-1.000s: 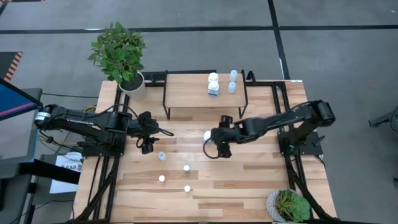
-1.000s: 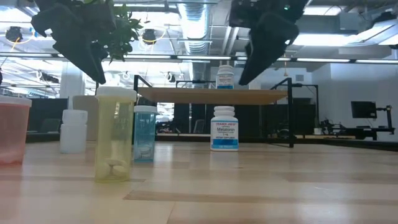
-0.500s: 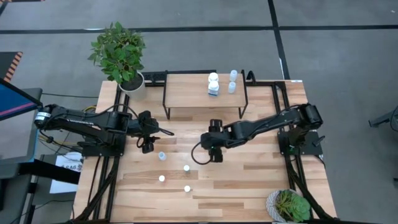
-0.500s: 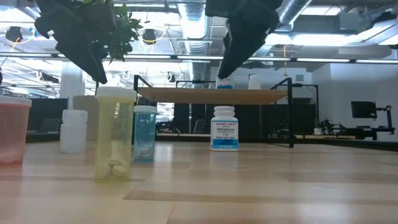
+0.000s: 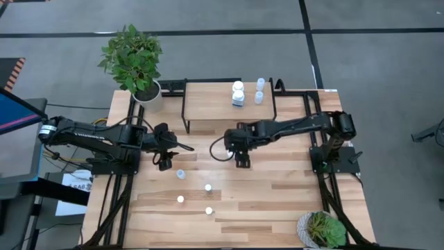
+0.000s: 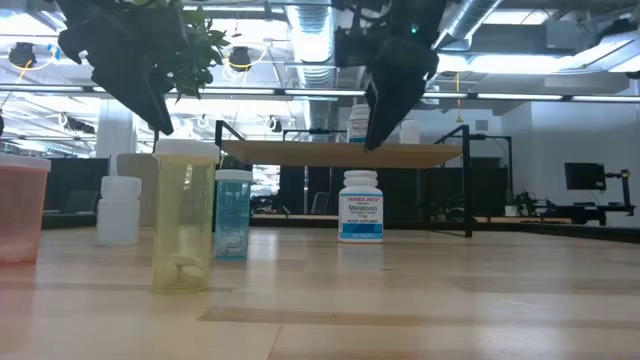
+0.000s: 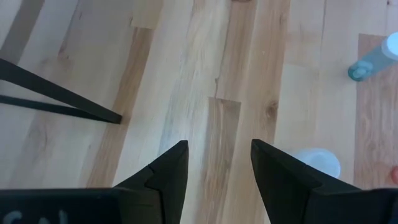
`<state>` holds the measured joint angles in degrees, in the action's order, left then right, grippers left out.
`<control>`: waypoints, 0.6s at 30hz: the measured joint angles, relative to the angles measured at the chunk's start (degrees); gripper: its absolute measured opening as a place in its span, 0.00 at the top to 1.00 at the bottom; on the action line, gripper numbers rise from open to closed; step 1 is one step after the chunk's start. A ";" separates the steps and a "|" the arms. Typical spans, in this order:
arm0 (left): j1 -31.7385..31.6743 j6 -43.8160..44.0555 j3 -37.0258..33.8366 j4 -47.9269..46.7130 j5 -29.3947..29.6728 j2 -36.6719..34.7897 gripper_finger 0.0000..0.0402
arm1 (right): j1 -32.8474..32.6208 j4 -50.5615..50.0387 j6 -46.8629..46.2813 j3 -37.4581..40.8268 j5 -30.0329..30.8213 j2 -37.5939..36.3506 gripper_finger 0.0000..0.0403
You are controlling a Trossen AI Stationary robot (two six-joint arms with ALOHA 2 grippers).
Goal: Pick and place medicine bottles onto shelf by color
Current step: Align the white and blue bottle with the other white and blue bottles on the shelf
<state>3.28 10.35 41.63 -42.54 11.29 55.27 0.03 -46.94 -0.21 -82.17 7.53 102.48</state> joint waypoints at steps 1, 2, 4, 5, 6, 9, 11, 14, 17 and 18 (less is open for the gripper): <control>0.01 0.00 0.00 0.00 0.00 0.00 0.60 | 0.53 0.50 0.07 0.30 -0.76 0.01 0.25; 0.01 0.00 0.00 0.00 0.00 0.00 0.60 | 0.91 0.65 0.11 0.33 -1.52 0.07 0.25; 0.00 0.00 0.00 0.00 0.02 0.00 0.60 | 1.41 2.20 0.13 0.33 -2.37 0.01 0.25; 0.00 0.00 0.00 0.00 0.02 0.00 0.60 | 1.42 2.53 0.34 0.33 -2.42 0.00 0.25; 0.01 0.00 0.00 0.00 0.04 0.00 0.60 | 1.37 2.42 0.70 0.33 -2.52 0.00 0.25; 0.01 0.00 0.00 0.00 0.07 0.00 0.60 | 1.22 2.76 1.65 0.25 -2.97 0.97 0.25; 0.01 0.00 0.00 0.02 0.07 0.00 0.60 | 1.25 2.87 1.67 0.40 -3.06 2.24 0.25; -0.01 0.00 0.00 0.02 0.09 -0.01 0.60 | 1.31 3.87 1.74 0.13 -3.15 3.86 0.25; 0.01 0.00 0.00 0.31 0.09 0.07 0.60 | 1.22 3.40 1.83 0.24 -2.84 5.86 0.25; 0.01 0.00 0.00 0.29 0.09 0.23 0.60 | 1.20 3.70 1.77 0.33 -2.90 6.49 0.25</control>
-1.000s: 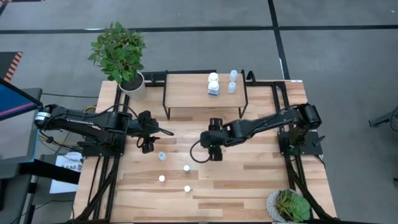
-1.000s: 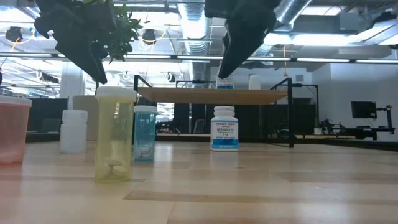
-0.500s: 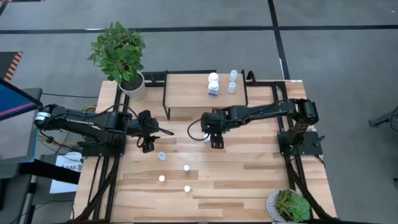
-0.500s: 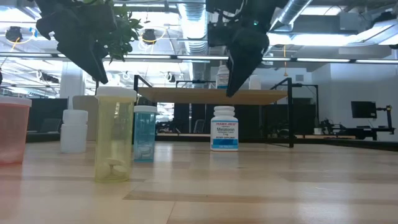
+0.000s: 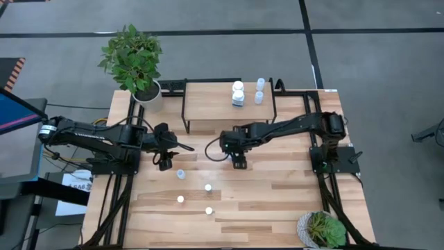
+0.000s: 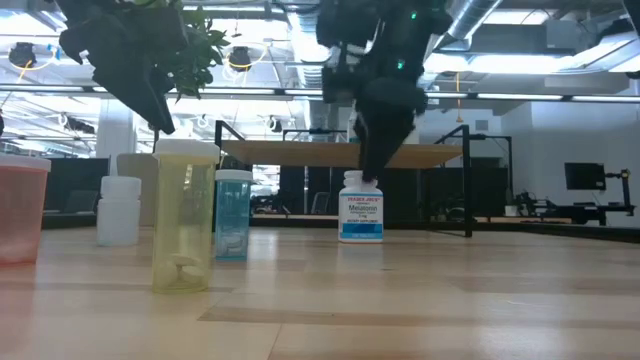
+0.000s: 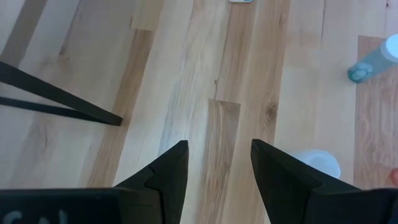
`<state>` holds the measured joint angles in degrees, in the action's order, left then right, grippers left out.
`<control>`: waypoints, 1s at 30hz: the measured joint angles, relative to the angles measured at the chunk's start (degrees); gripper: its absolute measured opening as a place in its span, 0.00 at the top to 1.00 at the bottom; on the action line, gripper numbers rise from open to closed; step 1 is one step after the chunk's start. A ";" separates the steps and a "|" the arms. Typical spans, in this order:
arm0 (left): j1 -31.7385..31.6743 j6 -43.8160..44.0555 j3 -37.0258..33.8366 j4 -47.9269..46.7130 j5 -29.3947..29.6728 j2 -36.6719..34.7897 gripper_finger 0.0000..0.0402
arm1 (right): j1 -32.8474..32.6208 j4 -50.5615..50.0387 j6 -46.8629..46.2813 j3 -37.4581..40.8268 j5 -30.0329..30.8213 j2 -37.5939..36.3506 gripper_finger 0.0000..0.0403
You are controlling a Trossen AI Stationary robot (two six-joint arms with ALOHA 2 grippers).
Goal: Pick and place medicine bottles onto shelf by color
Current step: Align the white and blue bottle with the other white and blue bottles on the shelf
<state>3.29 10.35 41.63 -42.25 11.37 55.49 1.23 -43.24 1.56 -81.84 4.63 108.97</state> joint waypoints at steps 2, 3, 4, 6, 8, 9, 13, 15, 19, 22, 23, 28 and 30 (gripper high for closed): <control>0.00 0.01 0.00 -0.28 -0.01 0.00 0.60 | 0.00 0.02 0.01 0.00 -0.03 0.98 0.25; 0.00 0.07 0.00 -0.21 0.00 0.05 0.60 | 0.04 0.14 0.00 -0.12 -0.05 1.45 0.25; 0.00 0.08 0.02 -0.20 0.00 0.24 0.60 | 0.06 -0.05 -0.01 -0.10 -0.05 1.81 0.25; 0.00 0.11 0.02 -0.17 -0.01 0.33 0.60 | 0.09 -0.57 -0.01 0.00 -0.05 2.52 0.25; -0.02 0.09 0.04 0.09 0.02 0.69 0.60 | 0.06 0.59 -0.02 0.00 -0.05 2.90 0.25; 0.00 0.09 0.02 -0.19 -0.06 0.81 0.60 | 0.04 0.54 -0.02 0.00 -0.07 2.90 0.25; 0.00 0.10 0.02 -0.12 -0.02 1.53 0.60 | 0.03 0.95 -0.02 -0.02 -0.09 2.84 0.25; -0.01 0.13 0.04 0.39 -0.02 1.88 0.60 | 0.04 0.97 -0.13 -0.02 -0.09 2.84 0.25; 0.00 0.22 0.02 0.32 -0.02 1.89 0.60 | 0.03 2.31 -0.32 -0.02 -0.24 2.84 0.28; 0.00 0.34 0.02 0.20 -0.02 1.89 0.60 | 0.02 2.77 -1.67 -0.04 -0.37 2.84 0.33; 0.00 0.43 0.03 0.17 -0.03 1.89 0.60 | 0.02 2.58 -1.77 -0.04 -0.42 2.83 0.35; 0.00 0.46 0.02 0.17 -0.04 1.89 0.60 | -0.23 0.75 -2.01 -0.07 -0.42 2.71 0.51; -0.01 0.46 0.02 0.17 -0.04 1.89 0.60 | -0.51 0.60 -2.67 -0.16 -0.39 2.71 0.58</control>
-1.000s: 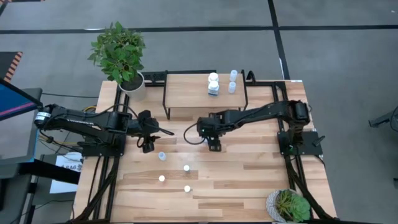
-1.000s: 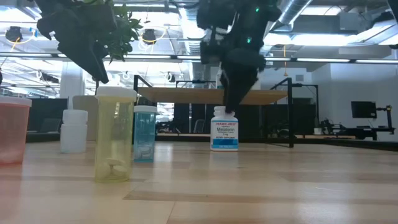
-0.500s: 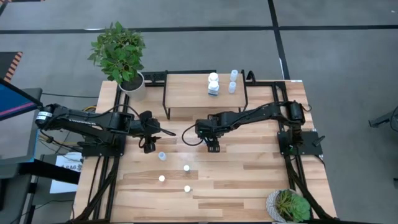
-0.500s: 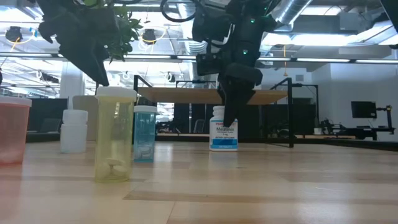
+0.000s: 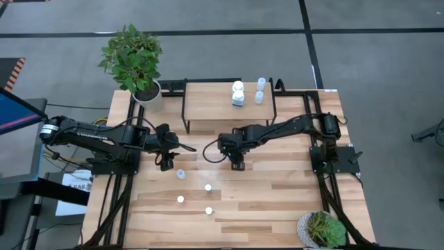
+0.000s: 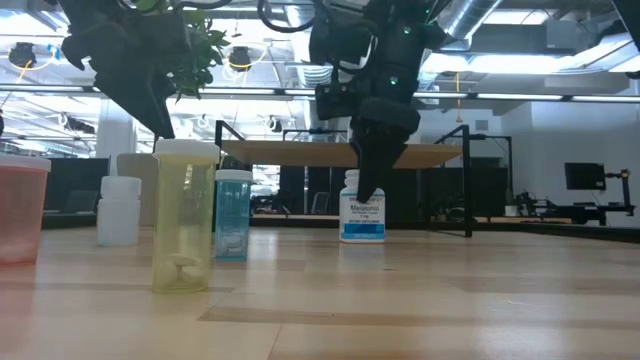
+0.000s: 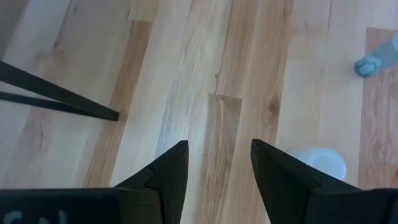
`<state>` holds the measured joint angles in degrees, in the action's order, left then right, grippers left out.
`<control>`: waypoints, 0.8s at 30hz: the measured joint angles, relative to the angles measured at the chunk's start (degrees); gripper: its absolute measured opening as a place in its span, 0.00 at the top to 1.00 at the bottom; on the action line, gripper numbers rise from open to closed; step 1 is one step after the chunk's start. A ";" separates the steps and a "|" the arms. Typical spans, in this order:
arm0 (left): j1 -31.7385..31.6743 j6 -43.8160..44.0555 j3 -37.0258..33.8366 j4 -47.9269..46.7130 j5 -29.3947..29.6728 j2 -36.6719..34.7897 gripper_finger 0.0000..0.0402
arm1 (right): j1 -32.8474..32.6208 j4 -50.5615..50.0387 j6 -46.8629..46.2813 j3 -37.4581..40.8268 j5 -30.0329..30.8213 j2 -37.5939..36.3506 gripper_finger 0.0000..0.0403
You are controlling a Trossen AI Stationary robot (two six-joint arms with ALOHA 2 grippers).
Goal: Pick and place medicine bottles onto shelf by color
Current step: Align the white and blue bottle with the other white and blue bottles on the shelf
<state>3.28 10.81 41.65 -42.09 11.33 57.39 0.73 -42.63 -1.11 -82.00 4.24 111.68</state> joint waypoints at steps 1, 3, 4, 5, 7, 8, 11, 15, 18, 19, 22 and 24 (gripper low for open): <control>0.01 -0.02 0.00 0.00 0.00 0.00 0.60 | -0.21 -0.41 -0.30 -0.28 -0.02 0.00 0.59; 0.01 -0.01 0.00 0.00 0.00 0.00 0.60 | -0.76 -2.69 -0.37 -1.57 -0.03 -0.29 0.59; 0.01 -0.02 0.00 -0.02 0.00 0.00 0.60 | -1.07 -4.06 -0.37 -2.60 -0.03 -0.68 0.59; 0.01 -0.01 0.00 0.00 0.00 0.00 0.60 | -1.35 -5.04 -0.30 -3.92 -0.03 -0.96 0.59; -0.01 -0.02 0.00 0.00 0.00 0.00 0.60 | -1.77 -8.61 0.10 -6.78 0.01 -1.76 0.59; 0.00 -0.02 0.00 -0.01 0.00 0.00 0.60 | -1.92 -10.91 0.07 -8.26 -0.02 -2.37 0.59; 0.00 -0.02 0.00 0.00 0.00 0.00 0.60 | -1.58 -14.07 1.27 -12.80 0.42 -4.87 0.59; 0.01 -0.02 0.00 -0.15 0.00 0.00 0.60 | -0.14 -15.94 2.74 -16.90 5.77 -8.54 0.59; -0.01 -0.02 -0.02 -0.09 0.00 0.00 0.60 | 1.95 -16.50 3.11 -18.04 9.04 -10.91 0.58; -0.01 -0.02 -0.02 -0.07 0.02 0.00 0.60 | 2.88 -17.08 3.13 -18.14 9.66 -11.59 0.58; 0.01 -0.02 -0.02 -0.21 0.00 0.00 0.60 | 5.97 -18.54 3.65 -18.17 9.93 -12.90 0.57; 0.00 -0.02 -0.02 -0.20 0.01 0.00 0.60 | 8.14 -19.56 4.92 -18.13 9.95 -12.92 0.58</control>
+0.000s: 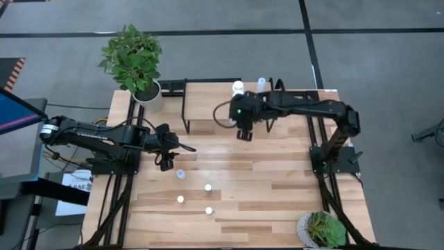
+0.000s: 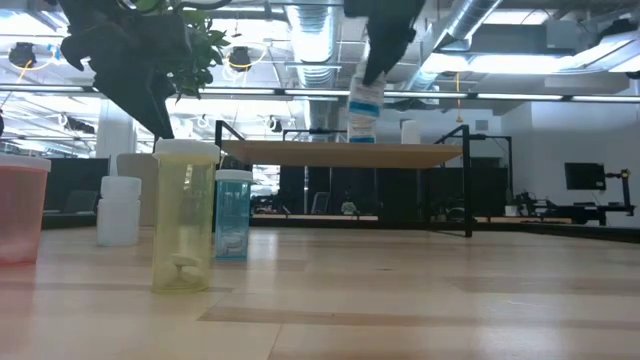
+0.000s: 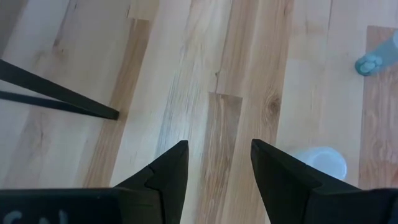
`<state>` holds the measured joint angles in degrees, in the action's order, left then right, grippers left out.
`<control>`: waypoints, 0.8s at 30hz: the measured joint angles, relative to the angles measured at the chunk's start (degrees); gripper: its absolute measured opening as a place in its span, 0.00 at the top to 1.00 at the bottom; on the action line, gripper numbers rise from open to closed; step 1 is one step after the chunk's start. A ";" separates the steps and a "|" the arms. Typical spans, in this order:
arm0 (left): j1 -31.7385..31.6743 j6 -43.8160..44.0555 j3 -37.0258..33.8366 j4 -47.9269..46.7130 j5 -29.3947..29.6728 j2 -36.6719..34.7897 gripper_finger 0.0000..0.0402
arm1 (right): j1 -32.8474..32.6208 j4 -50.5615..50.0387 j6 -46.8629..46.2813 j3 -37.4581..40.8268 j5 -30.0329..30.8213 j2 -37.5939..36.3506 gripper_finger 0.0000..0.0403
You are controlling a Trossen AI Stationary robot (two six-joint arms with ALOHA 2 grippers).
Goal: Pick and place medicine bottles onto shelf by color
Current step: Align the white and blue bottle with the other white and blue bottles on the shelf
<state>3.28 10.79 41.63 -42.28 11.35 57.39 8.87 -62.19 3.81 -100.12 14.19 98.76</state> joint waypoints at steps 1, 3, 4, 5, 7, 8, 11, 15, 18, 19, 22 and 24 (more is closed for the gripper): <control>-0.01 0.00 -0.02 -0.01 0.01 0.00 0.60 | 1.07 -0.20 0.86 0.07 -0.17 0.00 0.58; 0.00 0.00 -0.01 0.01 0.00 0.00 0.60 | 2.96 0.52 2.73 0.03 -1.97 -0.02 0.58; -0.01 0.00 -0.02 0.00 -0.01 0.00 0.60 | 3.75 0.80 3.51 0.01 -2.92 -0.02 0.58; 0.01 0.00 -0.02 0.00 0.01 0.00 0.60 | 4.51 1.06 4.28 0.01 -3.67 -0.02 0.57; -0.01 0.00 -0.02 0.00 0.00 0.00 0.60 | 5.65 1.42 5.73 0.01 -4.64 -0.02 0.56; -0.01 0.00 -0.02 0.00 0.01 0.00 0.60 | 6.25 1.39 6.34 0.01 -5.16 -0.02 0.56; 0.00 0.00 -0.02 0.00 0.00 0.00 0.60 | 8.05 1.36 7.29 0.01 -7.20 -0.02 0.55; 0.00 -0.01 -0.02 0.00 0.01 0.00 0.60 | 10.10 1.77 8.28 0.01 -9.64 0.55 0.57; 0.01 -0.02 -0.02 0.09 0.01 0.00 0.60 | 10.85 2.68 9.32 0.23 -9.80 1.27 0.56; -0.01 -0.02 -0.02 0.22 0.01 0.00 0.60 | 11.24 2.96 10.09 0.18 -9.93 1.38 0.55; -0.01 -0.02 -0.02 0.24 -0.01 0.00 0.60 | 11.58 4.54 11.72 -0.01 -10.02 2.77 0.54; 0.01 -0.02 -0.02 0.22 -0.01 0.00 0.60 | 12.06 4.04 12.62 0.21 -9.98 3.21 0.55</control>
<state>3.29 10.76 41.60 -42.07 11.33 57.39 20.93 -58.16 16.43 -99.91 4.21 101.97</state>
